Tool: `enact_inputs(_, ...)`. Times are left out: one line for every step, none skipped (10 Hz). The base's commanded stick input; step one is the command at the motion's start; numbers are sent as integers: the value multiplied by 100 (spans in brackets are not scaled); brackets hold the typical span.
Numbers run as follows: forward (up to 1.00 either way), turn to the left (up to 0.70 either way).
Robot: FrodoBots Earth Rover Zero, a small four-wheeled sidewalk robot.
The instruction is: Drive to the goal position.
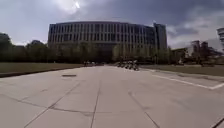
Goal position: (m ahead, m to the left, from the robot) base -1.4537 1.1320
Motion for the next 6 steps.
enact_inputs(70, -1)
enact_inputs(70, -1)
enact_inputs(70, -1)
enact_inputs(70, -1)
enact_inputs(70, -1)
enact_inputs(70, -1)
